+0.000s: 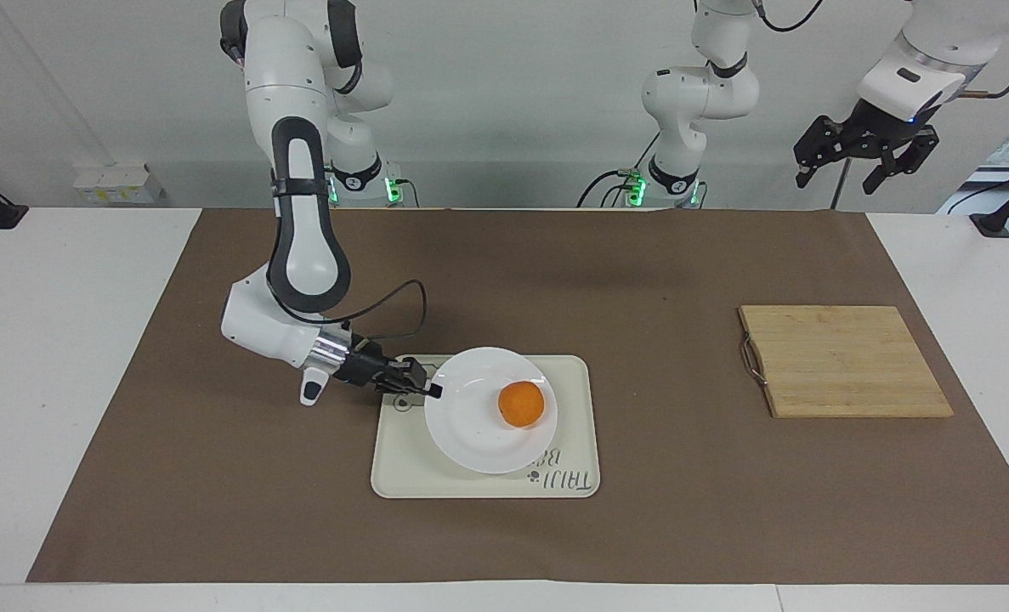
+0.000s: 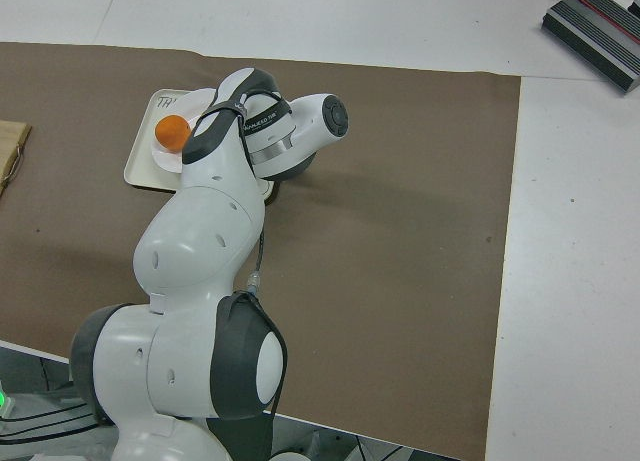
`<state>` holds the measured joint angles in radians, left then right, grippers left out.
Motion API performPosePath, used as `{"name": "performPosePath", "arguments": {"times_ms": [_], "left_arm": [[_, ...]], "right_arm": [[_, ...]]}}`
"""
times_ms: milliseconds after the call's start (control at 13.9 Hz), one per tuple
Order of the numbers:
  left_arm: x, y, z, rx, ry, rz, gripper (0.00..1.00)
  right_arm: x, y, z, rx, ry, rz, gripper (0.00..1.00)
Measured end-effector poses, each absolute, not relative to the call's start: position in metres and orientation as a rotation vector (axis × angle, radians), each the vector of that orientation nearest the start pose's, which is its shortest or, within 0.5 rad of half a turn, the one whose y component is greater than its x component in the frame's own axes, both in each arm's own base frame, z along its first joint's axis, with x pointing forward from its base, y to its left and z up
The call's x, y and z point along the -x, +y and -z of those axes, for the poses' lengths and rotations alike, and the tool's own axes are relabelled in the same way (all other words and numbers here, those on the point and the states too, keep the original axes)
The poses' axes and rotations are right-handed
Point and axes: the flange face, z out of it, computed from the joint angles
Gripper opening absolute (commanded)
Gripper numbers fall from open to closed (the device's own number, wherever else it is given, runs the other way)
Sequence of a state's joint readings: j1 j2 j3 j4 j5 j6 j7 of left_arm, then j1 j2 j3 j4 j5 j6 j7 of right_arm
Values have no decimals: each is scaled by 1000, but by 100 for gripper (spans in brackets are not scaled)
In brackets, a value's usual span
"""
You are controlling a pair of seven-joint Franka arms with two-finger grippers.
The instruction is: Place orange and plate with both arms
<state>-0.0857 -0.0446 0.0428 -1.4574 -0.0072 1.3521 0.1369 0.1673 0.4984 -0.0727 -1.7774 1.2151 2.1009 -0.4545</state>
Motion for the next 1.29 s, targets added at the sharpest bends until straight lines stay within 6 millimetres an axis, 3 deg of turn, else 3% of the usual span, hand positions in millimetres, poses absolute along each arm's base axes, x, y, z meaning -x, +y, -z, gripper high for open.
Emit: {"name": "performPosePath", "arguments": {"times_ms": [719,790,934,1293], "left_arm": [[-515,-22,-682,3139,285,-95,100],[-515,-22,-682,3139,285,-95,100],[-515,-22,-682,3139,285,-95,100],[-515,-22,-682,3139,285,-95,100]], "right_arm": [[-649,123,-276,2215,216,43,0],[-648,121,-275,2232,203,40,17],[-648,115,-273,2275,170,34,100],[-652,103,-273,2333,130,93,100]]}}
